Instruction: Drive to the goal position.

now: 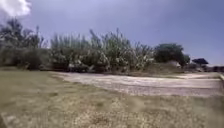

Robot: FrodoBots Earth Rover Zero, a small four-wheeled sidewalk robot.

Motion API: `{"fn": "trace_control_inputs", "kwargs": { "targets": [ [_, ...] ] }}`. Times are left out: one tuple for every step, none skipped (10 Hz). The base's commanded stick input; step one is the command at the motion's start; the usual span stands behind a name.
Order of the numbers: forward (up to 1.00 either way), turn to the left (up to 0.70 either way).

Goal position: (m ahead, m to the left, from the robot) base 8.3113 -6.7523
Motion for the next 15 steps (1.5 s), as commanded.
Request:
{"fn": "trace_control_inputs", "kwargs": {
  "targets": [
    [0.0,0.0],
    [0.0,0.0],
    [0.25,0.0],
    [0.7,0.0],
    [0.7,0.0],
    [0.7,0.0],
    [0.7,0.0],
    [0.7,0.0],
    [0.7,0.0],
    [0.7,0.0],
    [0.7,0.0],
    [0.7,0.0],
    [0.7,0.0],
    [0.7,0.0],
    [0.7,0.0]
  ]
}}
